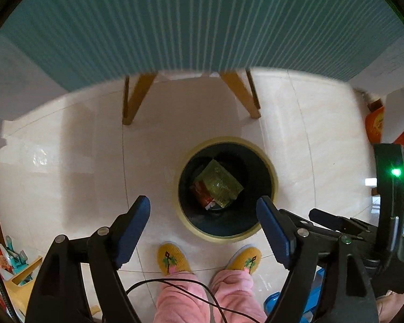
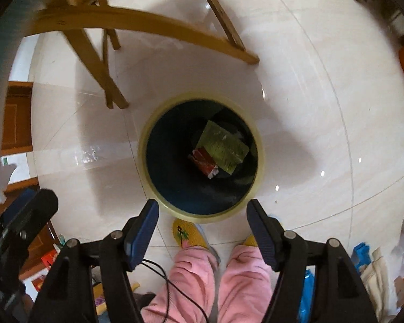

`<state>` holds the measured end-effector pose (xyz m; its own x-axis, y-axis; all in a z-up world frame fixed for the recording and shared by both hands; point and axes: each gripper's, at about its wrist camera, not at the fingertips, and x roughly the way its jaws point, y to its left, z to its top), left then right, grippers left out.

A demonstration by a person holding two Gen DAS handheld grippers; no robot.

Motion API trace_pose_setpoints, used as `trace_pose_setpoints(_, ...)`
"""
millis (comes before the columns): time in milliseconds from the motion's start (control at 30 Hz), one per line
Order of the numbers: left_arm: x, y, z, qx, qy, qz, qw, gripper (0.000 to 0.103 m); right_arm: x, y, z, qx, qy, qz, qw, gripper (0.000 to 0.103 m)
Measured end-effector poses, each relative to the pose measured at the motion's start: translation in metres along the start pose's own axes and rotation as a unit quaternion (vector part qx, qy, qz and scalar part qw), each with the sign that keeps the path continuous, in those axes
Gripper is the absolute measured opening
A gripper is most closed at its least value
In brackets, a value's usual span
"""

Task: Collect trash
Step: 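Raise both tools back toward the table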

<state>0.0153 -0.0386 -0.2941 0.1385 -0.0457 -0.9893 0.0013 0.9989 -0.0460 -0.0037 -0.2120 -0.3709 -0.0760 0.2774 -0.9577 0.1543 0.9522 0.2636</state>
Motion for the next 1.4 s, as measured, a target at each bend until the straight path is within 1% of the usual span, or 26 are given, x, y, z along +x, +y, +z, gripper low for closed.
trace_pose_setpoints(167, -0.050, 0.005, 0.003, -0.001, -0.023, -0.004, 0.9997, 0.080, -0.059, 0.015, -0.016, -0.030, -0.045, 0.000, 0.999, 0.068)
trace_pose_setpoints(267, -0.085, 0.001, 0.004, 0.006, -0.042, -0.007, 0.9991, 0.080, -0.095, 0.021, -0.024, -0.037, -0.070, 0.006, 0.997, 0.068)
trace_pose_setpoints(400, -0.120, -0.005, 0.008, 0.009, -0.057, -0.013, 0.9982, 0.080, -0.145, 0.029, -0.034, -0.044, -0.106, 0.011, 0.993, 0.068)
trace_pose_setpoints(667, -0.202, -0.015, 0.009, 0.003, -0.104, -0.033, 0.9940, 0.080, -0.239, 0.041, -0.046, -0.060, -0.169, 0.017, 0.984, 0.068)
trace_pose_setpoints(733, -0.220, -0.016, 0.008, 0.004, -0.114, -0.035, 0.9929, 0.082, -0.260, 0.044, -0.049, -0.065, -0.186, 0.021, 0.980, 0.068)
trace_pose_setpoints(767, -0.231, -0.017, 0.008, 0.004, -0.121, -0.035, 0.9921, 0.087, -0.271, 0.047, -0.051, -0.069, -0.193, 0.022, 0.978, 0.068)
trace_pose_setpoints(800, -0.237, -0.017, 0.006, 0.003, -0.125, -0.035, 0.9916, 0.092, -0.280, 0.049, -0.052, -0.073, -0.200, 0.023, 0.977, 0.068)
trace_pose_setpoints(833, -0.248, -0.017, 0.006, 0.000, -0.133, -0.037, 0.9905, 0.092, -0.289, 0.051, -0.054, -0.078, -0.206, 0.025, 0.975, 0.068)
trace_pose_setpoints(867, -0.260, -0.020, 0.008, -0.002, -0.137, -0.038, 0.9898, 0.092, -0.297, 0.053, -0.055, -0.081, -0.211, 0.025, 0.974, 0.068)
trace_pose_setpoints(1033, -0.291, -0.023, 0.006, -0.007, -0.166, -0.038, 0.9854, 0.092, -0.339, 0.060, -0.063, -0.097, -0.237, 0.029, 0.966, 0.068)
trace_pose_setpoints(1167, -0.320, -0.030, 0.006, -0.004, -0.191, -0.037, 0.9809, 0.092, -0.360, 0.062, -0.070, -0.112, -0.253, 0.030, 0.960, 0.068)
trace_pose_setpoints(1333, -0.347, -0.029, 0.006, -0.010, -0.218, -0.041, 0.9750, 0.092, -0.388, 0.066, -0.075, -0.128, -0.274, 0.036, 0.952, 0.068)
trace_pose_setpoints(1400, -0.358, -0.030, 0.007, -0.013, -0.231, -0.038, 0.9722, 0.092, -0.397, 0.070, -0.075, -0.136, -0.283, 0.035, 0.949, 0.068)
